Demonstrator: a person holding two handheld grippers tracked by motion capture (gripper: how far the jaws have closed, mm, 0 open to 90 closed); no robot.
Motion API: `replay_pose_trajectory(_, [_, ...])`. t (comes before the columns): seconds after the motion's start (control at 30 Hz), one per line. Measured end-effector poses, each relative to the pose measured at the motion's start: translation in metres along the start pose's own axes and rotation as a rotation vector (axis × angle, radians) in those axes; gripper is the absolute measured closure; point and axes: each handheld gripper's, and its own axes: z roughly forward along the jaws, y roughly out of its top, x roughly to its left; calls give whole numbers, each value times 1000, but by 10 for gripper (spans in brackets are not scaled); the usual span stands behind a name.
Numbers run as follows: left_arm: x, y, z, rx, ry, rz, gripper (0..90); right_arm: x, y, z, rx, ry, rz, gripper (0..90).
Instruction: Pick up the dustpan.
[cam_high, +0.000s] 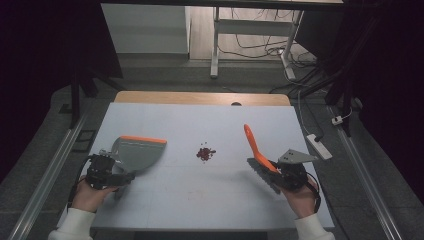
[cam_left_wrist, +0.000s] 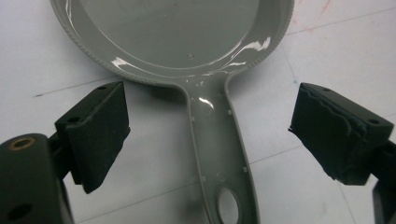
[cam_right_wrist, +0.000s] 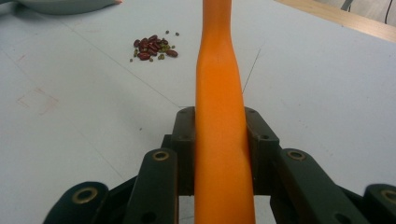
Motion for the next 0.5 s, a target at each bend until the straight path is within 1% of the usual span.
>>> replay_pose_trajectory(0.13, [4, -1, 4, 7, -9, -16, 131, 0, -1, 1, 5, 1, 0, 702])
replay_pose_trajectory(0.23, [6, -2, 10, 24, -44, -25, 145, 1, -1, 2, 9, 1, -6, 702])
replay_pose_trajectory(0.27, [7, -3, 13, 32, -50, -28, 151, 1, -1, 3, 11, 2, -5, 702])
replay_pose_trajectory(0.4, [9, -3, 20, 40, -66, -41, 181, 1, -1, 3, 13, 0, -4, 702])
replay_pose_trajectory(0.5, [10, -3, 25, 44, -64, -46, 201, 1, -1, 3, 11, 1, -5, 702])
